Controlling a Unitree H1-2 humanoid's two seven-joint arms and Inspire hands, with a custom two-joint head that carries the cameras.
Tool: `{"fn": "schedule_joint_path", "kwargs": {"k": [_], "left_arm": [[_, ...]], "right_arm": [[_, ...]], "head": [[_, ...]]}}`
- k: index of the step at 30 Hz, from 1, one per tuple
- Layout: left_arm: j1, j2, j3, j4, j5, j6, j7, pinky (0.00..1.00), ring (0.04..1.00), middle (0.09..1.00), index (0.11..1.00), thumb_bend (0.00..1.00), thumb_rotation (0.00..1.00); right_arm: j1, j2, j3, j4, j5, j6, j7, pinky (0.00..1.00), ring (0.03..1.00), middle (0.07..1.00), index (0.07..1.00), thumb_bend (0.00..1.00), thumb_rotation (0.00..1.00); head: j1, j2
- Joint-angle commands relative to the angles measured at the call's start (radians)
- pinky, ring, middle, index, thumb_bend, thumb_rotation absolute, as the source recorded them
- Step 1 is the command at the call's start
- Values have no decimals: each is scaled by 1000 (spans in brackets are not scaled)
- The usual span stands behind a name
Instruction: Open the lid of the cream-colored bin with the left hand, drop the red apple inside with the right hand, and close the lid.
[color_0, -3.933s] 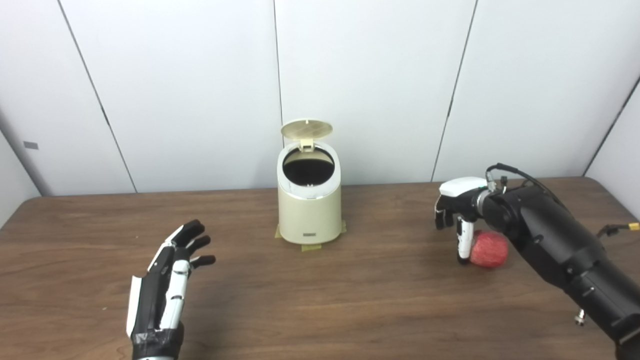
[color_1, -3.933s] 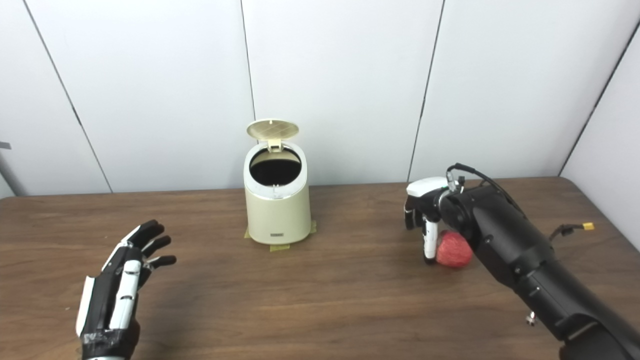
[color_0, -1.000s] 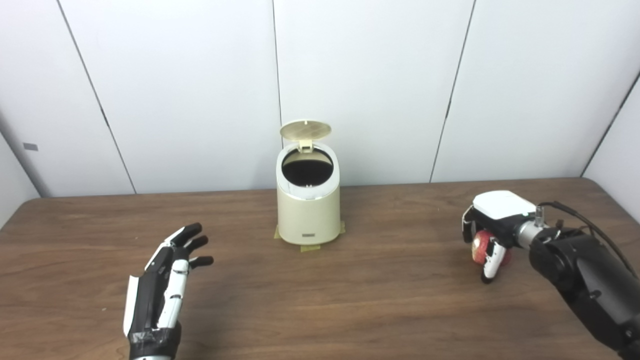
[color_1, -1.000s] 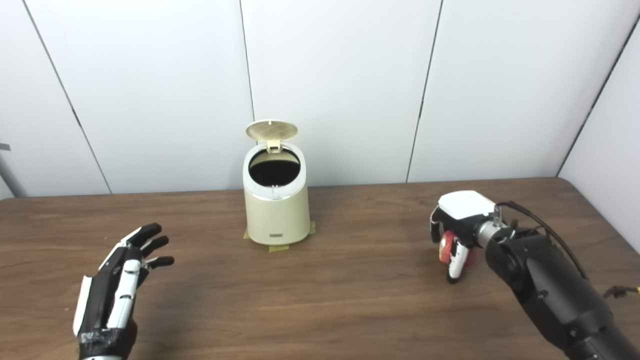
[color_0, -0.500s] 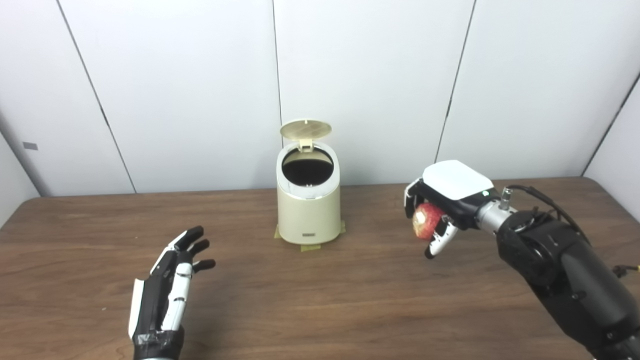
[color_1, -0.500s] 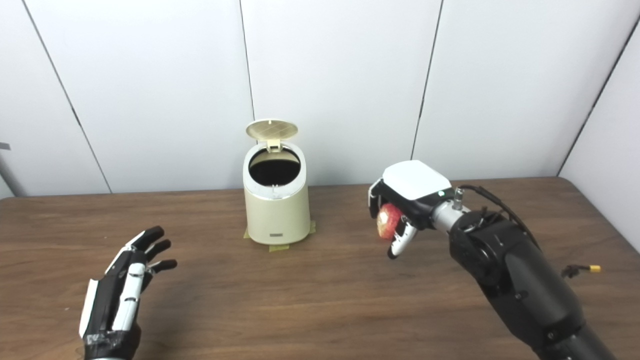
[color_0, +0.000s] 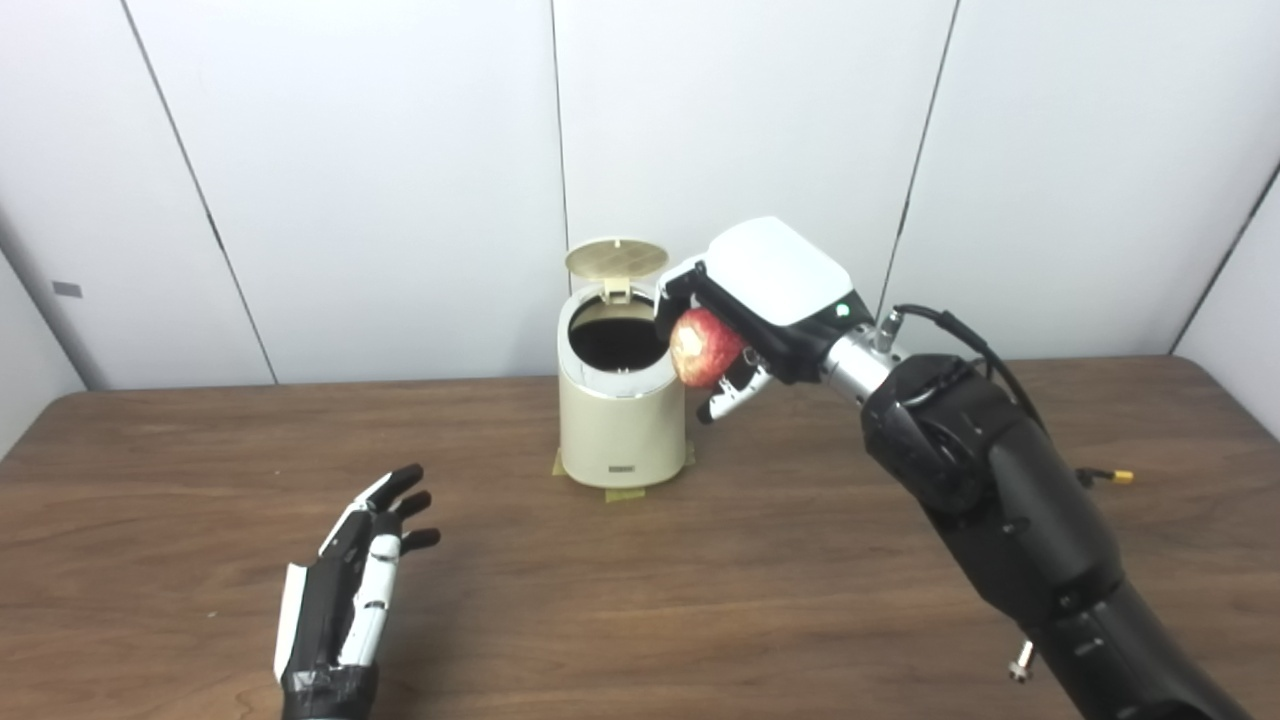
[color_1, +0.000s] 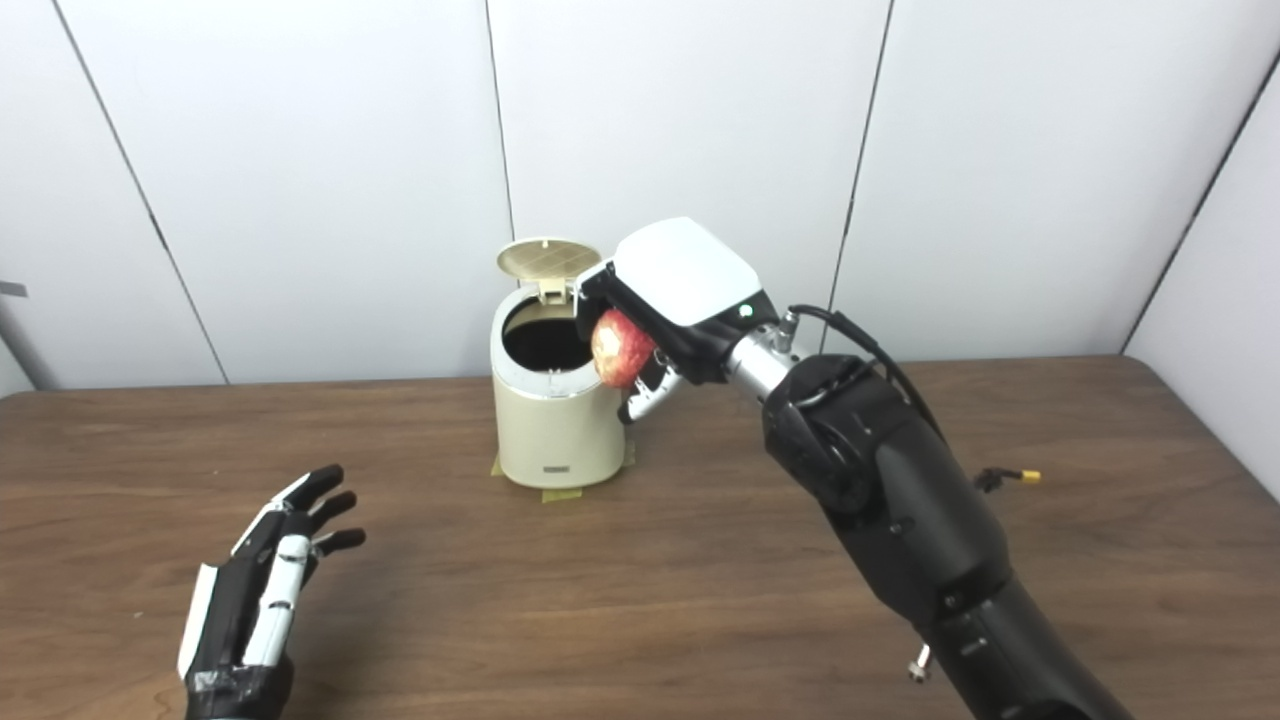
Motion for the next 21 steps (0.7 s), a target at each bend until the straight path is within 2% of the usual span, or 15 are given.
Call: {"fn": "schedule_joint_path", "kwargs": {"k": [1,2,6,14,18,21], "left_arm": [[-13,2,-8,-13,15,-24,-2,713,820,873,794,265,724],[-13,2,-10,-13,20,-24,-1,711,819,874,795,264,729],[-13,3,-16,-17,45,-19,3,696,816,869,793,261,757],[-7,-3,-28,-21,46,-16,1,679,820,873,796,260,765],[-4,-6,-31,-27,45,-12,2,684,821,877,797,251,756],[-1,-7,-33,-33,47,-8,3,683,818,876,799,246,752]], "right_arm": [[-69,9,-8,24,5,-55,-97,401,428,555,460,512,0],[-75,17,-6,49,7,-76,-129,364,422,558,463,511,0],[-99,47,3,158,0,-155,-267,324,426,561,457,511,0],[-160,85,45,389,-71,-185,-477,330,429,554,460,512,0],[-186,93,65,470,-83,-187,-548,329,426,556,461,512,0],[-199,100,79,510,-85,-173,-570,339,434,557,455,512,0]], "head": [[2,-1],[3,-2],[6,-4],[10,-6],[10,-4],[11,-1]]}}
